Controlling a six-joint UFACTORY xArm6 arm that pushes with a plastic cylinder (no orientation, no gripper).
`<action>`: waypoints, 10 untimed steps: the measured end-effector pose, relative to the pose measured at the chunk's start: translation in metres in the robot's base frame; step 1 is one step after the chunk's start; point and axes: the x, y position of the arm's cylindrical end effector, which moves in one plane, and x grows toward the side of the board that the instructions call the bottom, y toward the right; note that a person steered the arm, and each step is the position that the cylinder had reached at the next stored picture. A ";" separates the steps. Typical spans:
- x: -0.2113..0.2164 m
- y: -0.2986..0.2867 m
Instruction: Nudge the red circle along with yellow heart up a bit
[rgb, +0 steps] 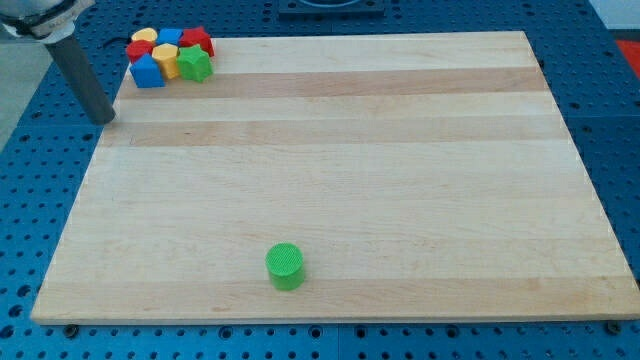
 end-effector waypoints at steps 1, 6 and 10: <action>-0.006 0.033; 0.012 0.000; -0.068 0.000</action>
